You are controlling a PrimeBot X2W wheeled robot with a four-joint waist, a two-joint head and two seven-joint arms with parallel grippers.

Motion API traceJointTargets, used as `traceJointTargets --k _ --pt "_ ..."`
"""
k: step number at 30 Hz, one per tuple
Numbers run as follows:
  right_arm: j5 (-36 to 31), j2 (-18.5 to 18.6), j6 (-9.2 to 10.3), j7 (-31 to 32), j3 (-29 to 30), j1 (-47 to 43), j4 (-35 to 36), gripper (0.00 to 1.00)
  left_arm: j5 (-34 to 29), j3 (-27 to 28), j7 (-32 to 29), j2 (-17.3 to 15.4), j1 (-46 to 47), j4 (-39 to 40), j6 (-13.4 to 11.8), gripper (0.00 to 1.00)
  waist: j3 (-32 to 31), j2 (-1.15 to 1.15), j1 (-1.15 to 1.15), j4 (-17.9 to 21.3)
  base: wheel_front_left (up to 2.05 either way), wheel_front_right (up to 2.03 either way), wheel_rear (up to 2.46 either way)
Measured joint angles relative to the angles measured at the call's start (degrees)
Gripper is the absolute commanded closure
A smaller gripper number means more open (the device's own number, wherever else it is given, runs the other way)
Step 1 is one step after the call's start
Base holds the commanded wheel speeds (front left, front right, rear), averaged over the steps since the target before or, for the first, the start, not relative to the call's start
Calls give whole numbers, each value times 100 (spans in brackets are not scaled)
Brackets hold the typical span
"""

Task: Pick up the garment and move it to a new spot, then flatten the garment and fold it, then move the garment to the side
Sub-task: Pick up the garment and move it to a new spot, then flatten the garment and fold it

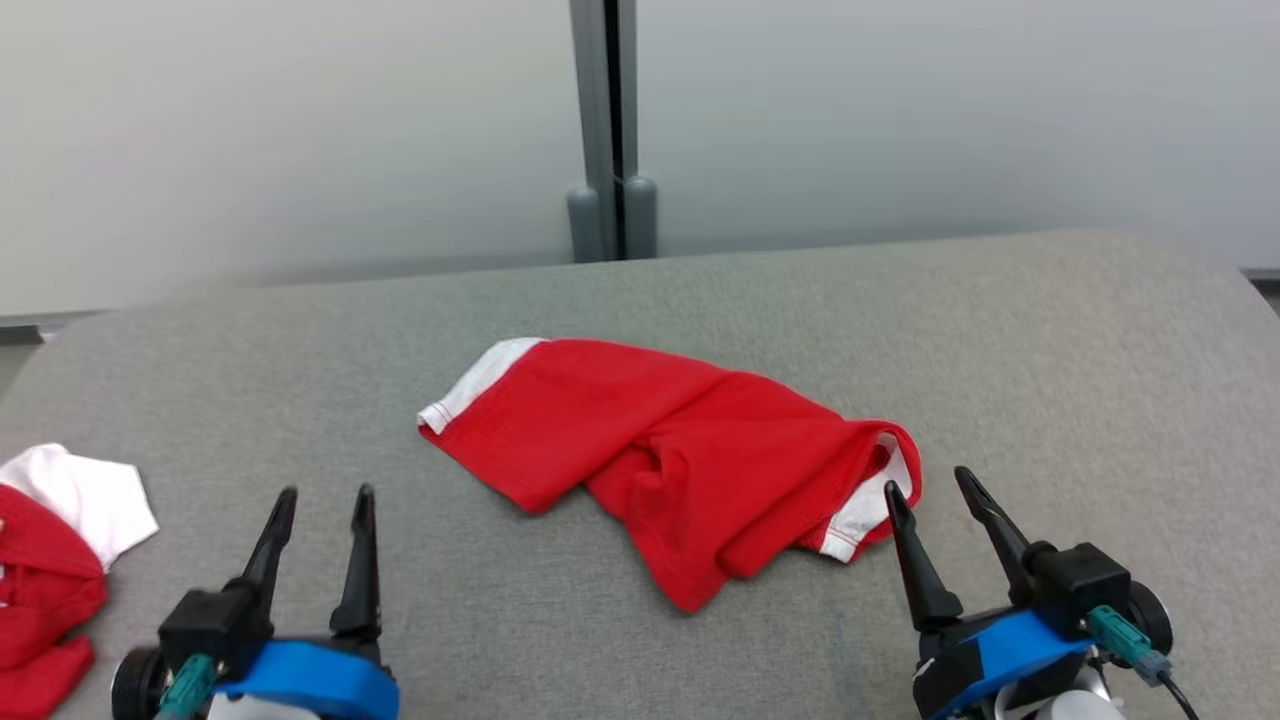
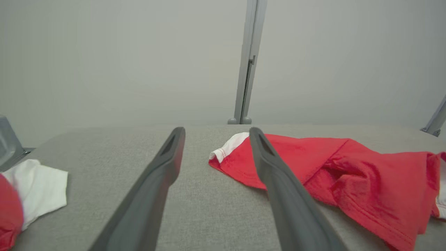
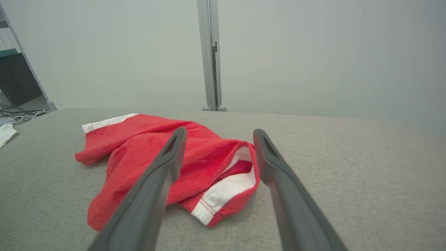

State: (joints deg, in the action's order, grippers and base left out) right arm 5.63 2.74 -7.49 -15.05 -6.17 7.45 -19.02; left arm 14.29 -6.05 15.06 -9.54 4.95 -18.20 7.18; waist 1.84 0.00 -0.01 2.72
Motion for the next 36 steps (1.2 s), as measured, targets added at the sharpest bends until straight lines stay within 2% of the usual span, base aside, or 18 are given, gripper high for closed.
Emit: traceJointTargets --k 4,9,14,20,27,36 --pt "14 7 0 0 178 -108 0 0 -165 454 0 235 -437 109 -58 0 -149 1 0 -161 0 0 0" --pt "56 2 0 0 193 -208 5 0 -338 712 0 374 -719 114 -32 0 -216 1 0 -207 0 0 0" --pt "54 2 0 0 152 -233 -11 0 -446 682 0 478 -718 112 -5 0 -178 1 0 -154 0 0 0" --pt "8 4 0 0 114 -233 -352 0 -409 339 0 546 -598 88 23 0 -70 0 1 -46 0 0 0" --pt "197 3 0 1 -10 71 -1335 0 -212 -67 0 337 -366 154 25 0 210 -1 2 -97 0 0 0" --pt "517 2 0 1 7 706 -2069 0 41 -211 0 53 -201 200 25 0 569 -1 2 -445 0 0 0"
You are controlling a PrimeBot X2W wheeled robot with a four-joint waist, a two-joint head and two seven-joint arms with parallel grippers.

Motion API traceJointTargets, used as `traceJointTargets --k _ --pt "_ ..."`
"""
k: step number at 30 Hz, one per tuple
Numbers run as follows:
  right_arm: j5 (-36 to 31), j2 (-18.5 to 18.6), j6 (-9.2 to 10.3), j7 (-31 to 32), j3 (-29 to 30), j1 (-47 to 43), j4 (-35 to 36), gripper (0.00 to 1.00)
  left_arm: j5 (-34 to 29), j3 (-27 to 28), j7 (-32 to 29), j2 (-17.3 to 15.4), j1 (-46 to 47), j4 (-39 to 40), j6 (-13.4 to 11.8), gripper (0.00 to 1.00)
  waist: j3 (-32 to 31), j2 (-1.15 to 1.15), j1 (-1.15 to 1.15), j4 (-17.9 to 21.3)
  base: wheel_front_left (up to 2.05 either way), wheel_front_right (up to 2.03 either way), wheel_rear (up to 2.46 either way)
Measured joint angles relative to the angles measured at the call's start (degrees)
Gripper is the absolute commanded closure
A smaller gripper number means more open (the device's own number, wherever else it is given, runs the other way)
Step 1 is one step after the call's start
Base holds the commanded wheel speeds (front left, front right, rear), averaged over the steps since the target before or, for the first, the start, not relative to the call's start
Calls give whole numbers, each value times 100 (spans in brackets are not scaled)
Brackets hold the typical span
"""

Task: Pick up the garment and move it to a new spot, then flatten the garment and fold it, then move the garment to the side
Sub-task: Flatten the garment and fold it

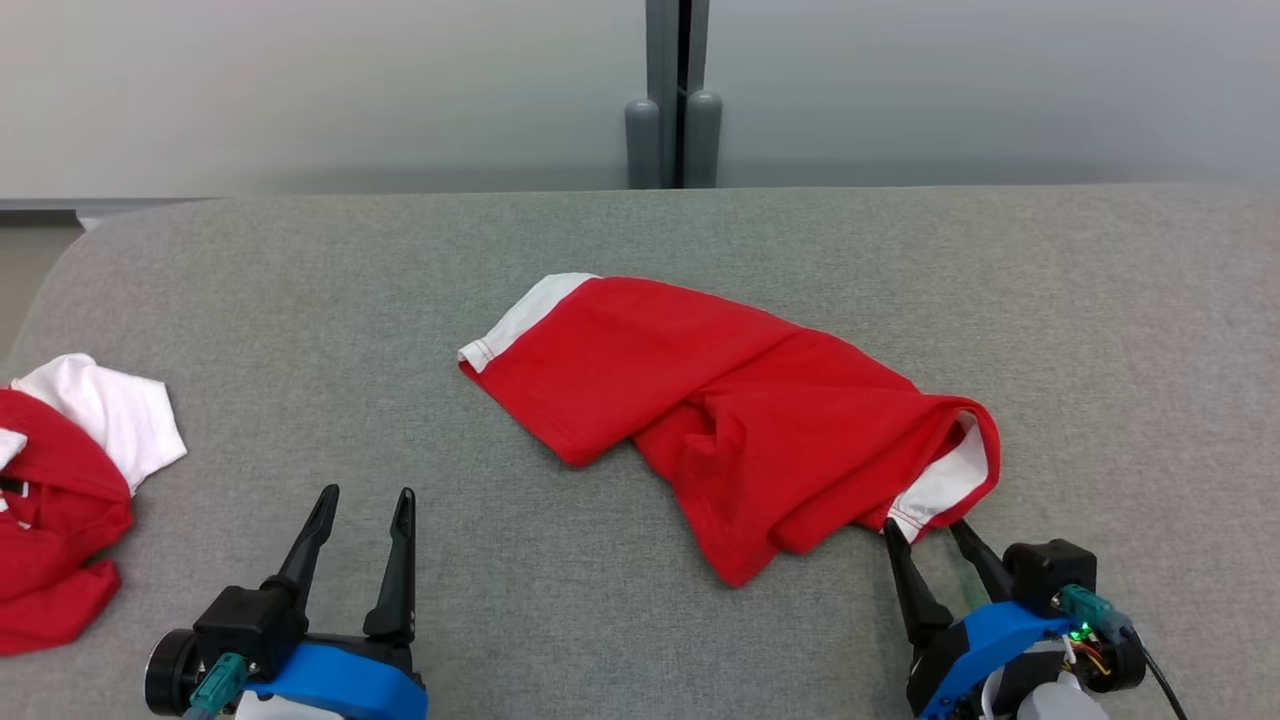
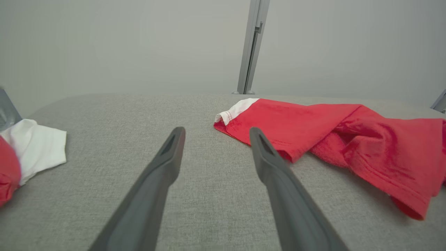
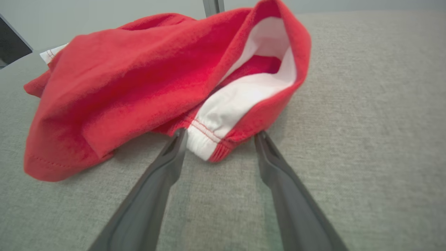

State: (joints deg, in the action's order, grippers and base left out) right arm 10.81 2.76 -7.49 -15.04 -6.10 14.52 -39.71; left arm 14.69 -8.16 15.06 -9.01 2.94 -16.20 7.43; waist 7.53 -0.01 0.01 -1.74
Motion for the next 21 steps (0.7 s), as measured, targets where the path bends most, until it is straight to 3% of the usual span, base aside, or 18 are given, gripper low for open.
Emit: traceJointTargets --k 1,2,3,8,14,21 --pt "18 -1 0 -1 33 39 -56 4 5 -9 0 -16 8 -1 0 0 24 0 0 -46 0 0 0" --pt "79 2 0 -1 51 68 -90 61 27 -20 0 -25 16 -3 0 0 40 0 0 -88 0 0 0" --pt "109 1 0 -1 68 89 -113 100 49 -16 0 -25 18 -13 0 0 48 0 0 -125 0 0 0" --pt "-27 -4 0 0 201 71 -7 100 85 108 0 -26 -9 -56 0 0 -8 0 0 -147 0 0 0" --pt "-828 3 0 2 673 98 1089 100 75 218 0 111 -98 -86 0 0 -188 0 0 -76 0 0 0" --pt "-1902 7 0 0 52 1114 2228 100 -19 178 1 320 -219 -179 0 0 -524 0 -1 -91 0 0 0"
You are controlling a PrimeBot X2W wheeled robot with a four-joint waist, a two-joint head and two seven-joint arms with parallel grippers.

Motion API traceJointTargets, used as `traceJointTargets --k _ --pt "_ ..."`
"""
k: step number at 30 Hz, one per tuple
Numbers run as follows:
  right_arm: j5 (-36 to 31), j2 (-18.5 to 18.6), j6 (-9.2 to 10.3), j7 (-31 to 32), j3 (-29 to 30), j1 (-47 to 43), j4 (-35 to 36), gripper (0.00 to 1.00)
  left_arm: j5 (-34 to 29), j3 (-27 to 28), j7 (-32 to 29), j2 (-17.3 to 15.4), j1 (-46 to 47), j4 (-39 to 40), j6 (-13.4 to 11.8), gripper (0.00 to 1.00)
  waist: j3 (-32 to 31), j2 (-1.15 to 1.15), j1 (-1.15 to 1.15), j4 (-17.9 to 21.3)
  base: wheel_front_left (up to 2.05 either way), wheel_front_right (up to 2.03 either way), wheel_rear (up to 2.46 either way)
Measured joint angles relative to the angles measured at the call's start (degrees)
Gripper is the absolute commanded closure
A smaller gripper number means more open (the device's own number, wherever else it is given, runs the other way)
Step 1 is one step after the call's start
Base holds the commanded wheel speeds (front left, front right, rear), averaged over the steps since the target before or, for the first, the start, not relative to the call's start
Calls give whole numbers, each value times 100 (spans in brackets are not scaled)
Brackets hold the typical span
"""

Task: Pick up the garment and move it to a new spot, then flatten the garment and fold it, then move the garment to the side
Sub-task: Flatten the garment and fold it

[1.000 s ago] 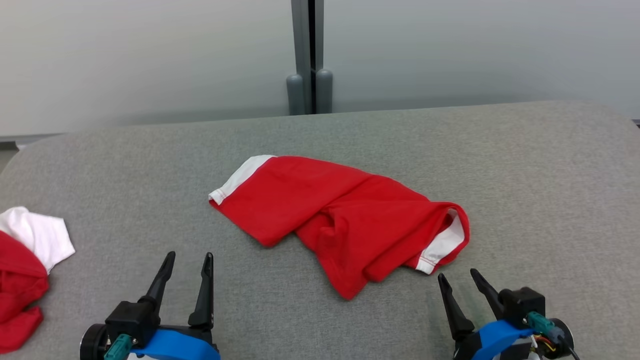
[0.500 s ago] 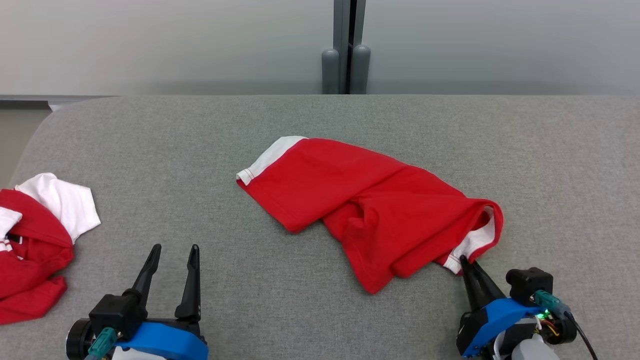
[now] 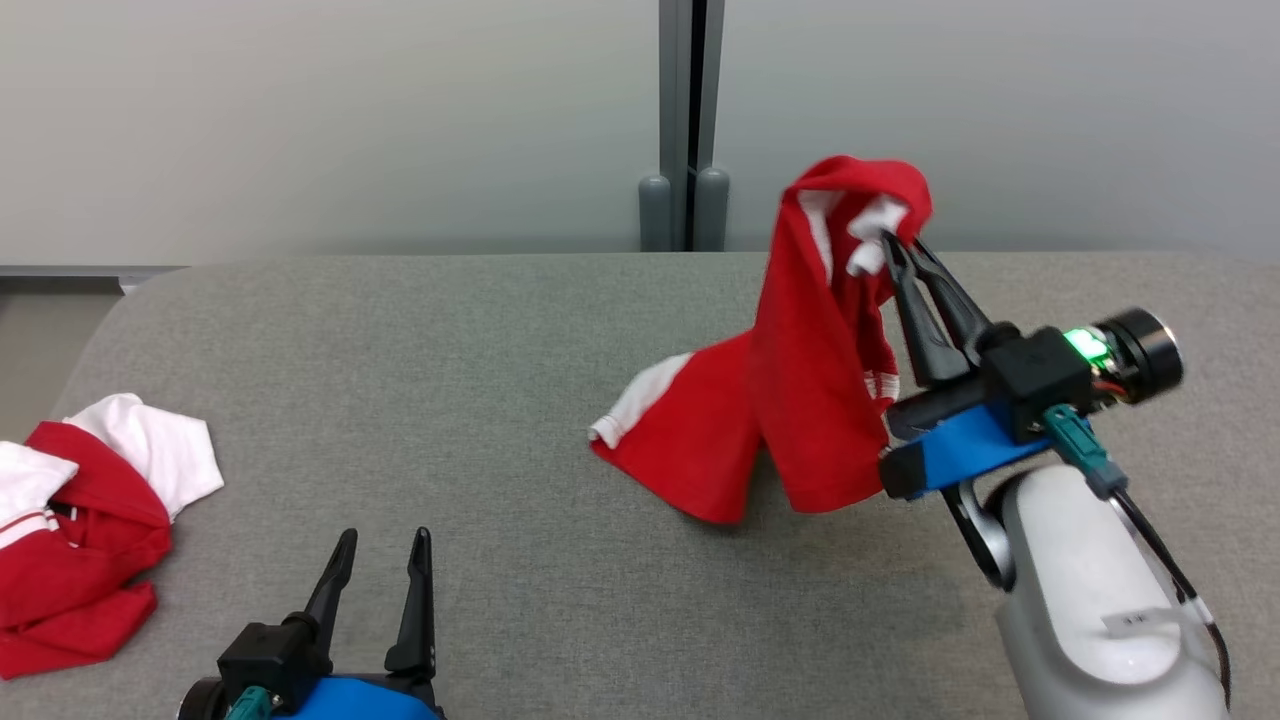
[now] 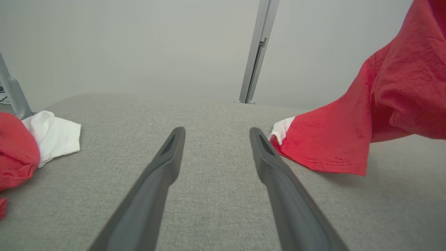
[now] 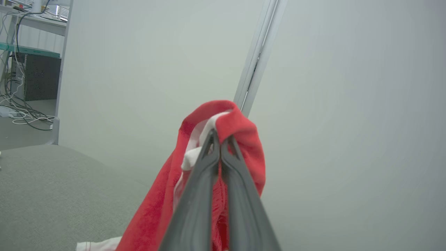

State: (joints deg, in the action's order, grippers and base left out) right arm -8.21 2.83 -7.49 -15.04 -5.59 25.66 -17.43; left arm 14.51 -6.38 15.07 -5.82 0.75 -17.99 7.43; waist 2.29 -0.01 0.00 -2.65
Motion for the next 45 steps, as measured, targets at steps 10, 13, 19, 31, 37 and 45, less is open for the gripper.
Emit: traceJointTargets --k 10,13,19,31,37,45 --pt "374 -2 -1 126 -1768 1398 -188 100 -40 -88 -1 168 -281 -137 0 0 -367 1 0 -441 0 0 0" --pt "675 -11 -1 115 -1962 1645 -171 100 5 -146 -1 194 -294 -123 0 0 -361 0 0 -509 0 0 0" --pt "634 22 -1 169 -2035 1272 -396 100 24 -51 -1 201 -360 -91 0 0 -300 0 0 -367 0 0 0" --pt "424 1192 -1 479 -2109 -919 -847 100 165 -155 0 94 -264 -3 0 0 36 0 0 457 0 0 0" --pt "249 825 -1 381 -1378 -1090 -957 0 320 -474 -1 -29 -102 77 0 0 253 0 0 720 0 0 0" --pt "-334 294 -1 171 -664 -1199 -900 0 831 -979 -1 -145 -98 51 0 0 399 0 1 761 0 0 0"
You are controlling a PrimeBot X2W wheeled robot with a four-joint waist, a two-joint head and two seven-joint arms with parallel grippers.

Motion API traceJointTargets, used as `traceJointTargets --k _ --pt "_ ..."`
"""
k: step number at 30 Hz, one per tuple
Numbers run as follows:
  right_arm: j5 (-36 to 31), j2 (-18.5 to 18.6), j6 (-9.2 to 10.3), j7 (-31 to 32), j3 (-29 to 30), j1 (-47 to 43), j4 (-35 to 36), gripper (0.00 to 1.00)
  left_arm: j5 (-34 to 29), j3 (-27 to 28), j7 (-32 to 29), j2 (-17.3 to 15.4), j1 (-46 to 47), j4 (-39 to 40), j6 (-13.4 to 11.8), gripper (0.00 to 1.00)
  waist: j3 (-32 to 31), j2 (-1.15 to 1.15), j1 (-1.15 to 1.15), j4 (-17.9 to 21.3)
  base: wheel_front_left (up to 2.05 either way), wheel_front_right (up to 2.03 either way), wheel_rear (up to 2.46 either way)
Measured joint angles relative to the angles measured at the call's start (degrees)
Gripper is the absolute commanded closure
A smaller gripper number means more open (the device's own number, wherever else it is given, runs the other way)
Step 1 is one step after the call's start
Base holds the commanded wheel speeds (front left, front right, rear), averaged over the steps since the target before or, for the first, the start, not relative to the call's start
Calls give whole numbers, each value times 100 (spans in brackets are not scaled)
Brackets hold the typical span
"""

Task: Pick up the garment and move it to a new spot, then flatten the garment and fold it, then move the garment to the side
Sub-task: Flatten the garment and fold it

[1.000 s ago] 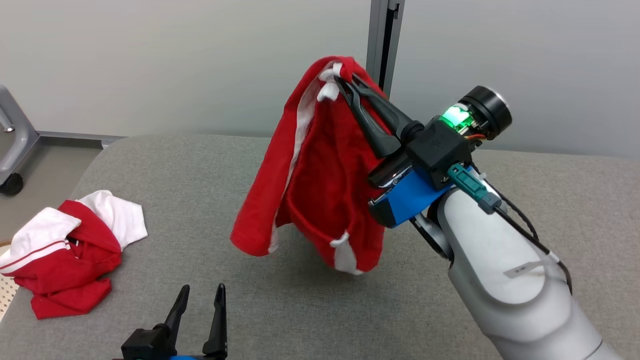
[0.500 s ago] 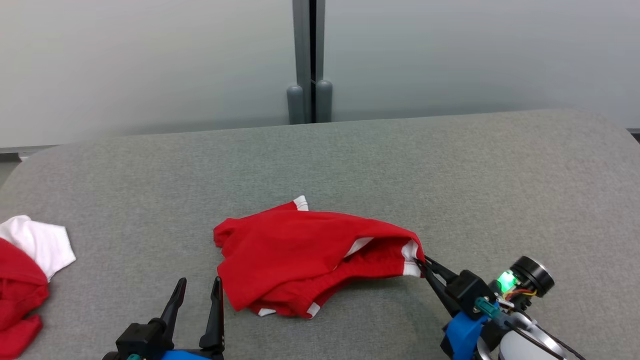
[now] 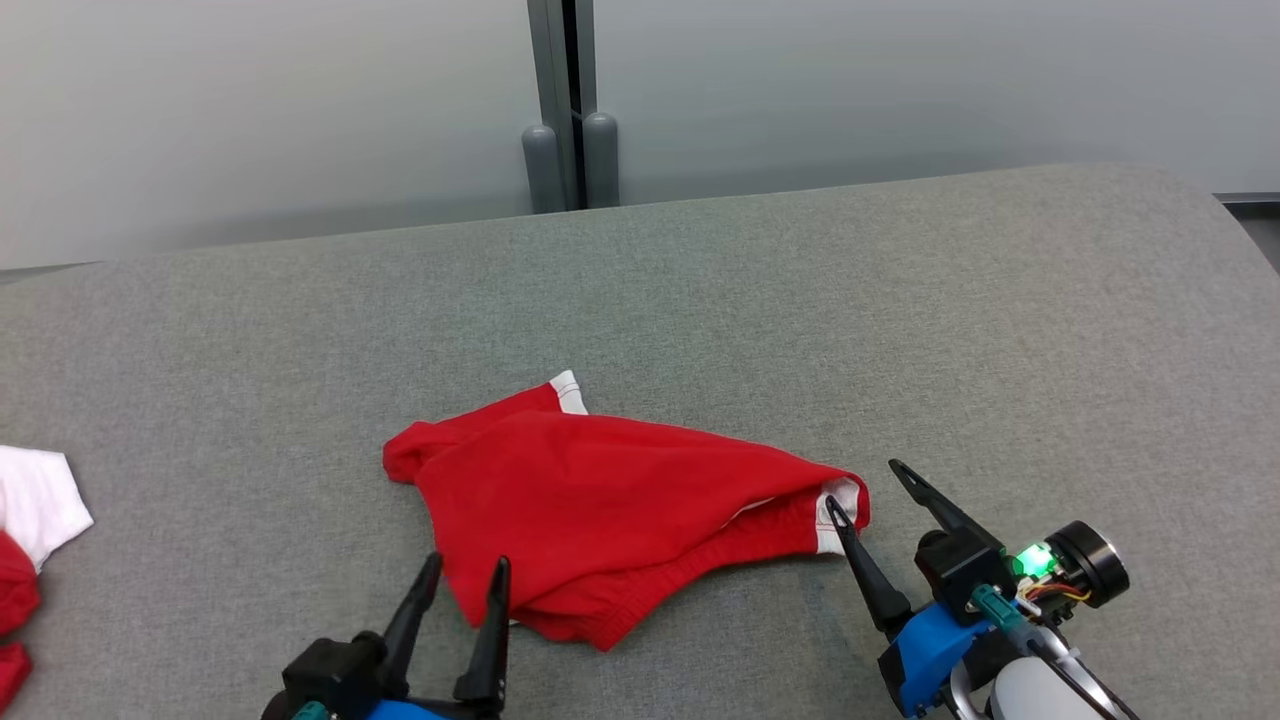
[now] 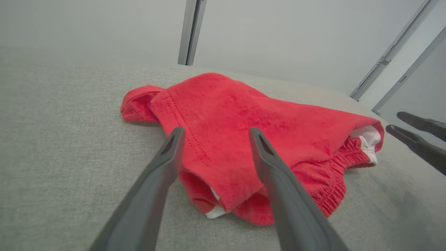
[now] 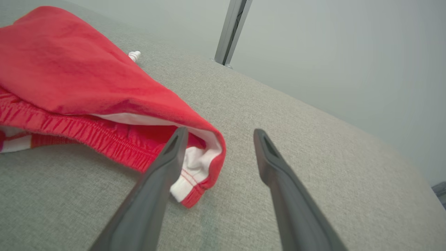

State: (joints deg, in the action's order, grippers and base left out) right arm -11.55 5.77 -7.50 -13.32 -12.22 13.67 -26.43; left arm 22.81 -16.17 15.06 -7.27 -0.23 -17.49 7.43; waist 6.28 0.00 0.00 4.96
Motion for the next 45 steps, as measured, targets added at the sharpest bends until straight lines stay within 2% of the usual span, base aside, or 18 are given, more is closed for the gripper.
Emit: traceJointTargets --k 3,12,19,20,26,32,36,41,45 --pt "-104 -88 0 -58 141 -38 4 0 286 -311 0 -55 -98 43 0 0 9 0 0 -56 0 0 0" --pt "-189 -234 0 -138 192 -40 -57 0 1045 -639 0 -104 -221 -171 0 0 20 0 0 -141 0 0 0" --pt "-202 -278 0 -156 179 -29 -71 0 1250 -961 0 -233 91 -214 0 0 64 0 0 -55 0 0 0" --pt "-202 -280 0 -160 190 -35 -76 0 1248 -1071 0 -285 150 -201 0 100 54 0 0 -20 0 0 0" --pt "-71 -288 0 -166 341 -219 -151 0 1134 -1045 0 -332 185 148 0 100 -117 0 0 -49 0 0 0" --pt "182 -288 0 -169 514 -578 -233 0 816 -1013 1 -282 249 916 0 100 -422 1 -1 -535 0 0 0" --pt "348 -298 0 -170 555 -694 -283 0 761 -1029 1 -271 240 1148 0 100 -570 1 -1 -900 0 0 0" --pt "471 -298 0 -170 527 -720 -308 0 677 -910 0 -307 125 1115 0 100 -588 1 -1 -1152 0 0 0" --pt "515 -305 0 -171 368 -668 -300 0 632 -711 0 -405 112 702 0 100 -456 1 -1 -1053 0 0 0"
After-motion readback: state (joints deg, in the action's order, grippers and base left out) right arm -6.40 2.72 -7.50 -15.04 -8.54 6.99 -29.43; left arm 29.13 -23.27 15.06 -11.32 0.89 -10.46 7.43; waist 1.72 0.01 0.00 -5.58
